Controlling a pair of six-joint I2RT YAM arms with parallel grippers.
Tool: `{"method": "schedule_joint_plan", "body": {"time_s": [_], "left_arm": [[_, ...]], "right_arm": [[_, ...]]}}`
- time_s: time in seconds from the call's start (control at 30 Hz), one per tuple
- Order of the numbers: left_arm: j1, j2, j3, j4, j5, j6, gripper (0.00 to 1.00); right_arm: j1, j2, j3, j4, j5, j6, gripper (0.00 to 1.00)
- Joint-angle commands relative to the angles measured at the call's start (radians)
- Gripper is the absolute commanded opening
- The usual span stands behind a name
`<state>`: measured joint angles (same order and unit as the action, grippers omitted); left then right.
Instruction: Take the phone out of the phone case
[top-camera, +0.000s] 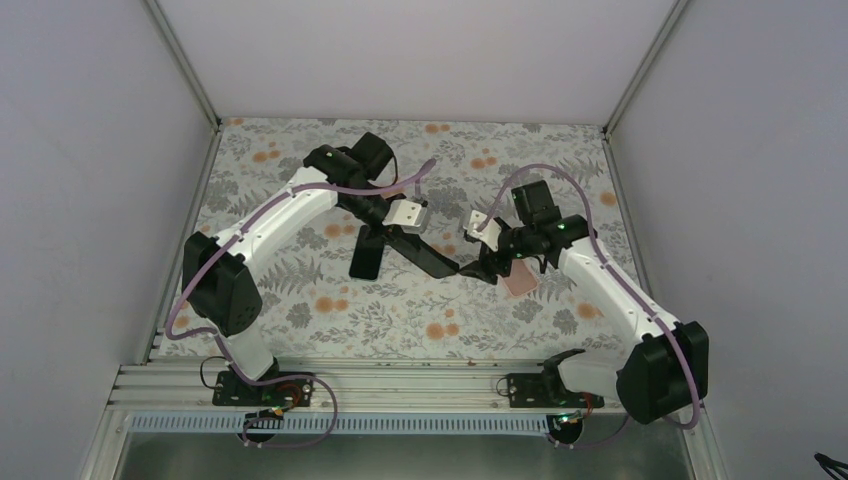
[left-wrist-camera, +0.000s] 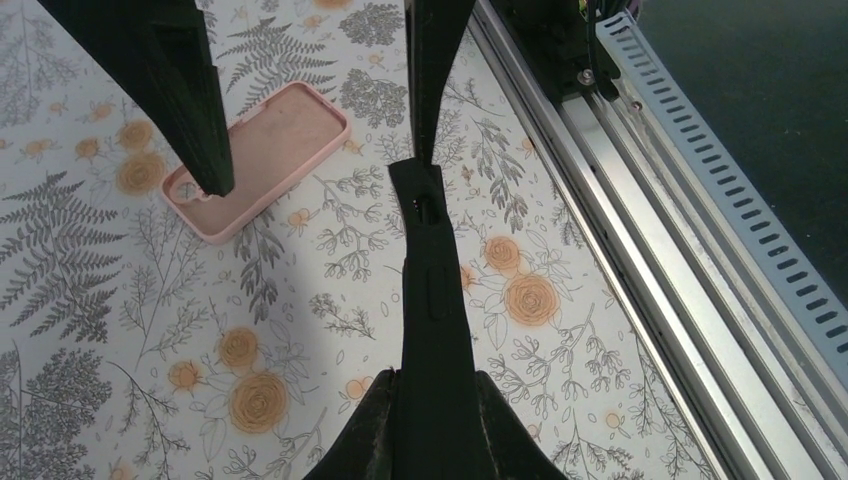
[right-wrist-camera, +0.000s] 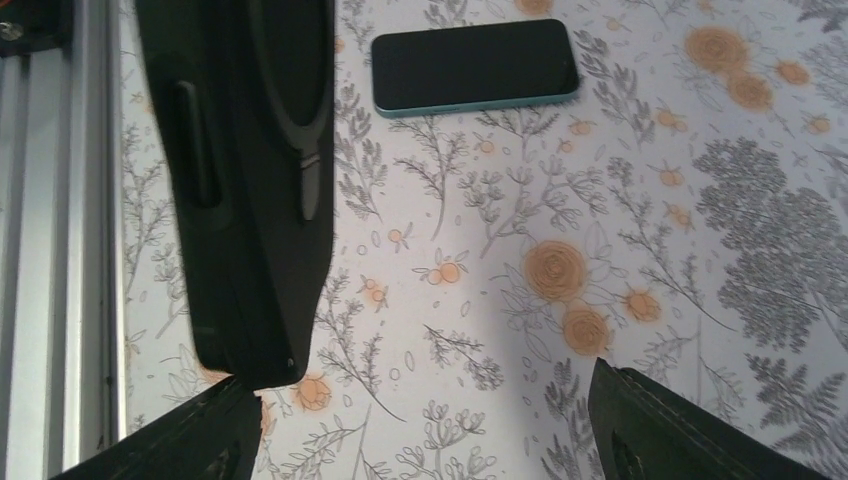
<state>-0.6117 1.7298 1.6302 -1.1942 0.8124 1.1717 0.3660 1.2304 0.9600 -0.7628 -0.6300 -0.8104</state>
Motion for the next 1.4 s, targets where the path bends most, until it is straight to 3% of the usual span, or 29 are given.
{"method": "schedule_joint_plan", "body": {"time_s": [0.0, 0.3, 0.43, 0.53, 0.63, 0.7, 0.83, 0.93, 1.03, 1.07, 1.17, 1.2, 1.27, 1.3, 1.37], "left_arm": [[-0.045, -0.015, 0.004, -0.071, 0.161, 0.051, 0.02], [-0.068, 0.015, 0.015, -0.043, 0.214, 0.033, 0.02], [-0.068, 0.037, 0.042, -0.042, 0.290, 0.029, 0.02], [-0.068, 0.058, 0.049, -0.034, 0.306, 0.024, 0.02], [-0.053, 0.053, 0.039, 0.069, 0.294, -0.048, 0.02], [-0.005, 0.015, 0.006, 0.240, 0.292, -0.171, 0.02], [0.054, -0.047, 0.002, 0.445, 0.310, -0.294, 0.02], [0.065, -0.035, 0.041, 0.482, 0.326, -0.349, 0.02], [0.066, -0.054, -0.014, 0.576, 0.331, -0.410, 0.02], [0.066, -0.064, -0.038, 0.623, 0.331, -0.434, 0.02], [0.066, -0.044, -0.026, 0.645, 0.291, -0.464, 0.02], [0.067, -0.030, -0.002, 0.621, 0.257, -0.455, 0.06], [0.071, -0.034, 0.009, 0.620, 0.182, -0.443, 0.22], [0.075, -0.052, -0.009, 0.650, 0.139, -0.456, 0.35], [0.093, -0.093, -0.064, 0.744, 0.066, -0.497, 0.72]], "right_arm": [[-0.007, 0.013, 0.070, 0.164, 0.098, 0.063, 0.84], [0.011, 0.090, 0.182, 0.117, 0.019, 0.066, 0.86], [0.057, 0.107, 0.204, 0.188, 0.030, 0.130, 0.87], [0.062, 0.104, 0.231, 0.217, -0.065, 0.149, 0.89], [0.088, 0.178, 0.332, 0.068, -0.243, 0.065, 0.89], [0.133, 0.235, 0.362, -0.022, -0.285, 0.014, 0.88], [0.208, 0.256, 0.277, 0.033, -0.282, 0.031, 0.85], [0.212, 0.255, 0.242, 0.063, -0.314, 0.051, 0.77], [0.213, 0.249, 0.231, 0.059, -0.351, 0.055, 0.68], [0.212, 0.250, 0.231, 0.049, -0.368, 0.048, 0.60], [0.211, 0.279, 0.274, 0.014, -0.373, 0.059, 0.21], [0.205, 0.286, 0.292, -0.006, -0.367, 0.058, 0.08], [0.168, 0.281, 0.315, -0.041, -0.394, 0.057, 0.04], [0.148, 0.274, 0.321, -0.056, -0.404, 0.054, 0.04], [0.101, 0.251, 0.322, -0.081, -0.406, 0.051, 0.04]]}}
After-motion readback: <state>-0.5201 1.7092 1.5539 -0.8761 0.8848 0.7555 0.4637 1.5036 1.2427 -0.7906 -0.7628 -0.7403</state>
